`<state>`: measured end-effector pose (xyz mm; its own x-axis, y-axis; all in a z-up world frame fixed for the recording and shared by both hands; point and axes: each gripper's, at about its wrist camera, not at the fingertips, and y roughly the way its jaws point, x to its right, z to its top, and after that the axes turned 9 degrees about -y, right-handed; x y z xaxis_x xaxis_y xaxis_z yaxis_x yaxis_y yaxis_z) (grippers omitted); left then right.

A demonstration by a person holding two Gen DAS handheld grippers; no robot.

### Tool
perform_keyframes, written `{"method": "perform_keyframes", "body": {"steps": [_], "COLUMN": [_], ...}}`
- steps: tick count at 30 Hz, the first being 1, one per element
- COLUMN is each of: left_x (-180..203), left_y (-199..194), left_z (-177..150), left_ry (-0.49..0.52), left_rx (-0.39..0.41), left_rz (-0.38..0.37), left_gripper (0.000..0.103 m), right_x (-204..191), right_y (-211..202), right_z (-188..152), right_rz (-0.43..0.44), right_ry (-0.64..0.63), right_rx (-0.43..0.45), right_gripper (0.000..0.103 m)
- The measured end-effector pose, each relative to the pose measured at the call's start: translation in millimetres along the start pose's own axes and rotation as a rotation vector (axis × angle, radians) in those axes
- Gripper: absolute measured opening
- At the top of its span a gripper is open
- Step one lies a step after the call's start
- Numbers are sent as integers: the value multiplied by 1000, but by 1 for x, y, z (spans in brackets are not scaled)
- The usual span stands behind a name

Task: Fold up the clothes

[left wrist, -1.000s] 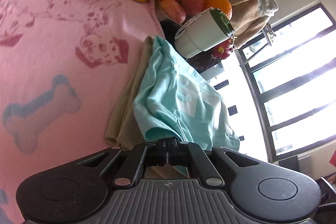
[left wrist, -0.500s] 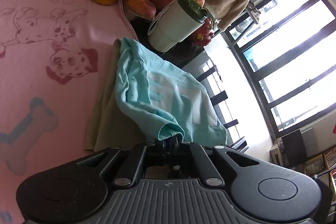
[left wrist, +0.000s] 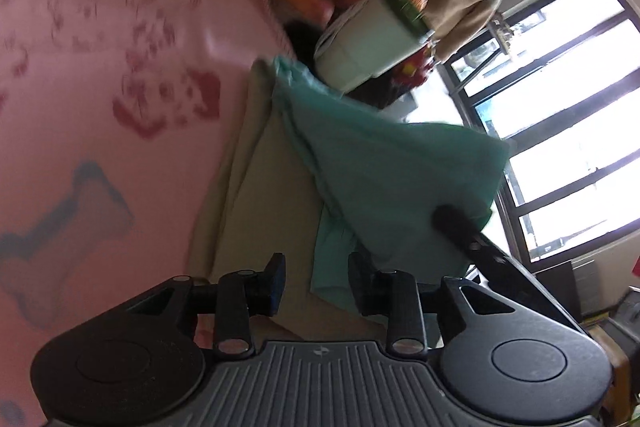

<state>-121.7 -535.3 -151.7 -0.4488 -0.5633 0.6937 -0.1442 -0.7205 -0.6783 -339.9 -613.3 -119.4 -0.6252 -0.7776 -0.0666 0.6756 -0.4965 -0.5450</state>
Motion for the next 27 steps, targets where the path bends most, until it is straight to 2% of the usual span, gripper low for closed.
{"method": "perform_keyframes", "body": {"steps": [5,7,12,13,16,20,23,27], "left_x": [-2,1,12,11,13,16,10,-6], "left_y": [26,31,44,46,40,10,-14,-19], "left_z": [3,3,2,3,1,-11,-26,-33], "left_ry": [-50,-49,-15,-18,1,42,45,7], "left_rx": [-33,-48,-83,-83,-47,15,29,20], "left_rz": [-20,-27,-12,-4,28,61,78,122], "left_gripper": [27,20,10,1,0,0,0,1], "right_x": [3,3,4,4,3,1,-2,-9], "right_y": [-1,-3,-6,-6,-6,-8,-10,-9], "right_z": [3,4,6,6,6,6,5,4], "right_rz": [-6,-6,-9,-10,-15,-27,-32,-18], "right_ry": [-5,-7,3,4,-7,-21,-45,-92], "right_rx": [22,28,45,47,51,63,72,69], "right_gripper": [11,11,11,11,11,11,11,11]}}
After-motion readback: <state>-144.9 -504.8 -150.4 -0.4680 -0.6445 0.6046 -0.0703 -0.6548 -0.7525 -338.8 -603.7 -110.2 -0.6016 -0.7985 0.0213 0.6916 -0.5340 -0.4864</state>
